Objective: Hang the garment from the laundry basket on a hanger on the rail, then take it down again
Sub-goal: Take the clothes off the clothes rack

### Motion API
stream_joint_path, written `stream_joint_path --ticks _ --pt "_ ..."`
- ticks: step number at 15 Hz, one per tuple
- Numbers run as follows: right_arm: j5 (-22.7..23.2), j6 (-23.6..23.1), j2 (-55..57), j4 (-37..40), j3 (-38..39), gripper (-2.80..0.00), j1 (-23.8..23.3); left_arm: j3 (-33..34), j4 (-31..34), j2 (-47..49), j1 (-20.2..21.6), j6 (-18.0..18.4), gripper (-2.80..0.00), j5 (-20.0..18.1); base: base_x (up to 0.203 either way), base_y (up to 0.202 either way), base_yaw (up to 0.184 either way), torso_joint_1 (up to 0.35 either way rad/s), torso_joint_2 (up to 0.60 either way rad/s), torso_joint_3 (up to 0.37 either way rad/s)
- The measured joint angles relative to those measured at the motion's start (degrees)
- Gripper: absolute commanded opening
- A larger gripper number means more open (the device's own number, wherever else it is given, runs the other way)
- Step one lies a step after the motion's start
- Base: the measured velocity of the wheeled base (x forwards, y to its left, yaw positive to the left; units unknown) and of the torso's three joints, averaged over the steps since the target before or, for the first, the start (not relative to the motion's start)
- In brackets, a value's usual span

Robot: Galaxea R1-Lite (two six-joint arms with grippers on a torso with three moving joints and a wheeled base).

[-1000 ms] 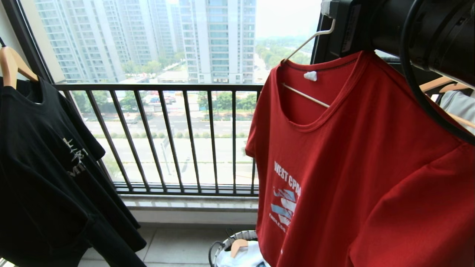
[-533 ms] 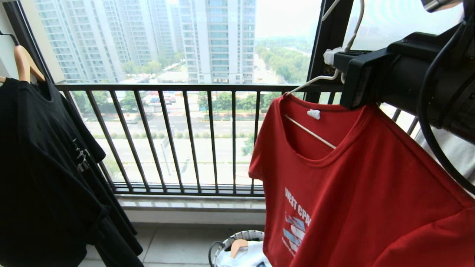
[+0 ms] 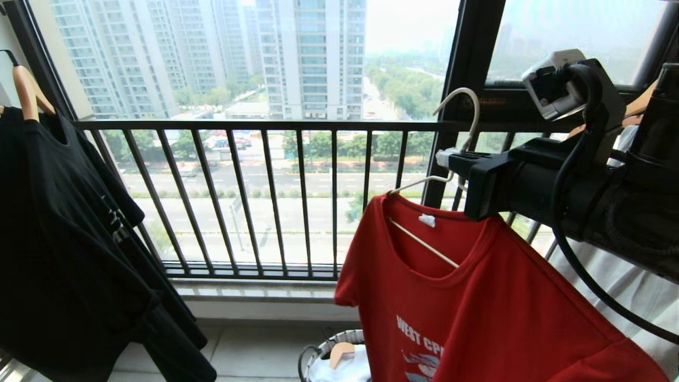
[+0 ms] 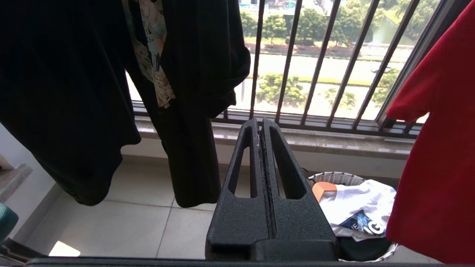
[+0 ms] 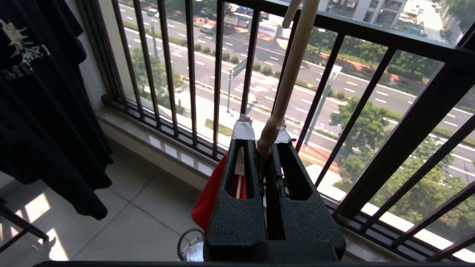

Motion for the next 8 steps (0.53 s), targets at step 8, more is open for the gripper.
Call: stream_joint_path --ticks 8 --pt "20.88 4.03 5.05 -3.61 2.84 -2.80 -9.66 0.00 -0.01 0.00 0.00 -0.05 -2.80 0.01 0.000 0.000 0.000 0.000 0.00 0.000"
